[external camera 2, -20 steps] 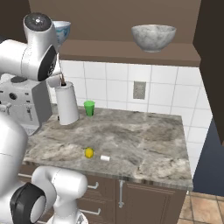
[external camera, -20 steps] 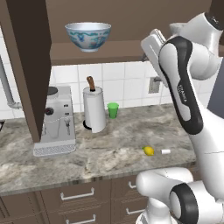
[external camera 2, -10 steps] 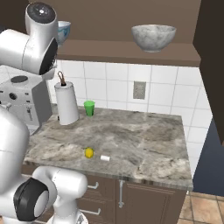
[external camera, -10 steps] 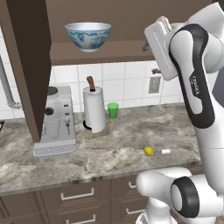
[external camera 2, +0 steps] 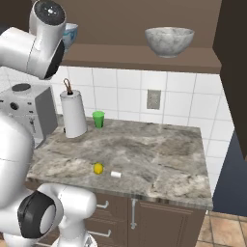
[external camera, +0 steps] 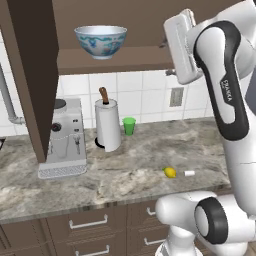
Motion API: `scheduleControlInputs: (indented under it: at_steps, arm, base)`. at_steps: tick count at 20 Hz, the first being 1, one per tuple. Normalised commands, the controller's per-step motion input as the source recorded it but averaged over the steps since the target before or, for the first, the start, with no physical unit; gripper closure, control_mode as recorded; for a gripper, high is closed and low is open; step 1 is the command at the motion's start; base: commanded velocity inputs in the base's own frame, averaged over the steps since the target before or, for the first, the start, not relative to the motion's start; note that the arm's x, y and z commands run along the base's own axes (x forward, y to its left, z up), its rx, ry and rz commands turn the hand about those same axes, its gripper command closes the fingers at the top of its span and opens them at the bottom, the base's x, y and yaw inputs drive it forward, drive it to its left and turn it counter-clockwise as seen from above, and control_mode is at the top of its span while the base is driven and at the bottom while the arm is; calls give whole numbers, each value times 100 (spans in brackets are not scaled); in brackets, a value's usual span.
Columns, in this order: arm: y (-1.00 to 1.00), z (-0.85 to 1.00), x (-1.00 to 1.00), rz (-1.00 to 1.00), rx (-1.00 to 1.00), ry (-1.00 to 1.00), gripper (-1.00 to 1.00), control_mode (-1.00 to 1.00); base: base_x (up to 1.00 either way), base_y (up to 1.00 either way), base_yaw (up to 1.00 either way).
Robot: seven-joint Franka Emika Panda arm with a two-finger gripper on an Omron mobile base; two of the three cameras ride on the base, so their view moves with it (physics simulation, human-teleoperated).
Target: Pick both bowls and place them on the counter. Then place the lemon in one bowl and place the marshmallow in the other bowl.
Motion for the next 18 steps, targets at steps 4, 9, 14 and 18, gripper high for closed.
scheduleControlInputs:
  at_steps: [4,9,14,18]
  arm:
    - [12,-5,25,1,20,0,-100,-100]
    - [12,-2,46,0,9,0,-100,-100]
    - [8,12,47,0,0,0,-100,-100]
    - [12,25,35,3,0,0,-100,-100]
  base:
    - [0,0,0]
    - [0,0,0]
    - [0,0,0]
    - [0,0,0]
